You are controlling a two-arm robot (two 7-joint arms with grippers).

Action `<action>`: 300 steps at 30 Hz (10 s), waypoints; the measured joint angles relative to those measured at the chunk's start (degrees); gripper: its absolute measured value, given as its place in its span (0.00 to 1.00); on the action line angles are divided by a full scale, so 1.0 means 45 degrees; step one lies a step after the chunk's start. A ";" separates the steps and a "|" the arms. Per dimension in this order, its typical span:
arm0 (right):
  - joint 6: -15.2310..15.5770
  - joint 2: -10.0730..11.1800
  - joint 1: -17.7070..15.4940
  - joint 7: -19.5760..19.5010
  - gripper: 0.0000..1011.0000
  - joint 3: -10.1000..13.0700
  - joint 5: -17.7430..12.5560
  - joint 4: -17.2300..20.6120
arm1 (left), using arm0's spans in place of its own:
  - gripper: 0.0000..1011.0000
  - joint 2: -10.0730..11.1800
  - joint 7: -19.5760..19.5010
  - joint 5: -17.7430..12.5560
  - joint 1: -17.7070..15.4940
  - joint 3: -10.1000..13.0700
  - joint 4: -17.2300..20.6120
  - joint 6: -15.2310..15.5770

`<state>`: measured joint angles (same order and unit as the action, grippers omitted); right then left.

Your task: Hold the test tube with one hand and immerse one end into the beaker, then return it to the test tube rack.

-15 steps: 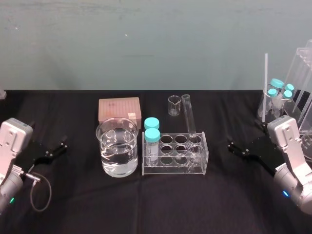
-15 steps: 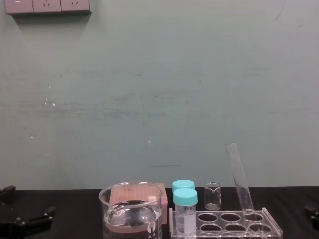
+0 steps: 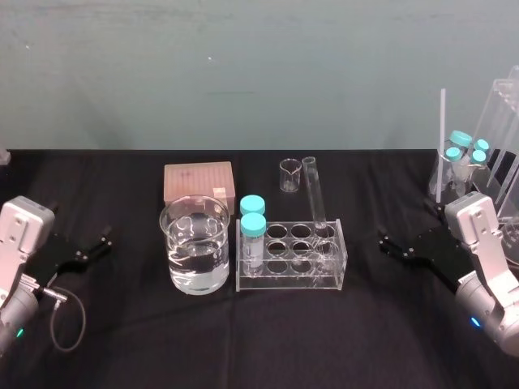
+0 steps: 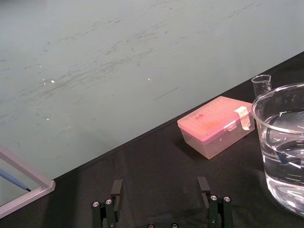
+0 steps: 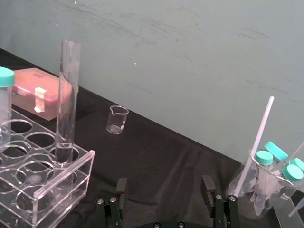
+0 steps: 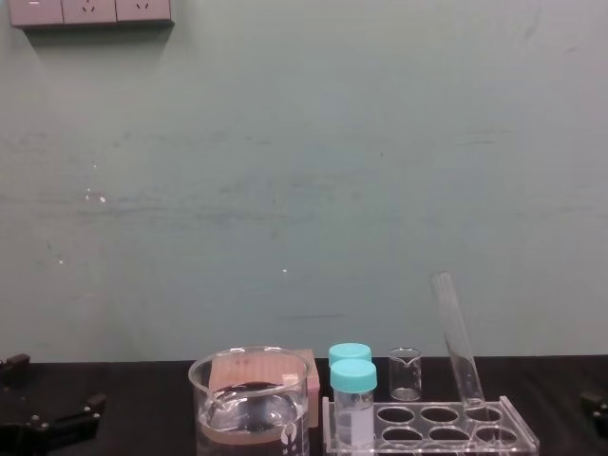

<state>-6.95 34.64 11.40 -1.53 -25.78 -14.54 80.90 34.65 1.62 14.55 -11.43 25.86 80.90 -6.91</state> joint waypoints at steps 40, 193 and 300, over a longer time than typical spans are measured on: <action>0.1975 -0.1484 0.2476 0.6243 0.99 0.0403 -0.2845 -0.1014 | 0.99 0.0000 0.0000 0.0000 0.0000 0.0001 0.0000 0.0000; -0.0212 -0.2408 0.3494 0.7765 0.22 0.1804 -0.3430 -0.0910 | 0.99 0.0000 0.0000 0.0000 0.0000 0.0000 0.0000 0.0000; -0.0325 -0.3630 0.5508 0.9614 0.22 -0.0210 -0.3939 -0.1710 | 0.99 0.0000 0.0000 0.0000 0.0000 0.0000 0.0000 0.0000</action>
<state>-8.41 18.31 36.18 41.73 -26.73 -32.27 73.21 34.64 1.62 14.55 -11.43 25.86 80.90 -6.90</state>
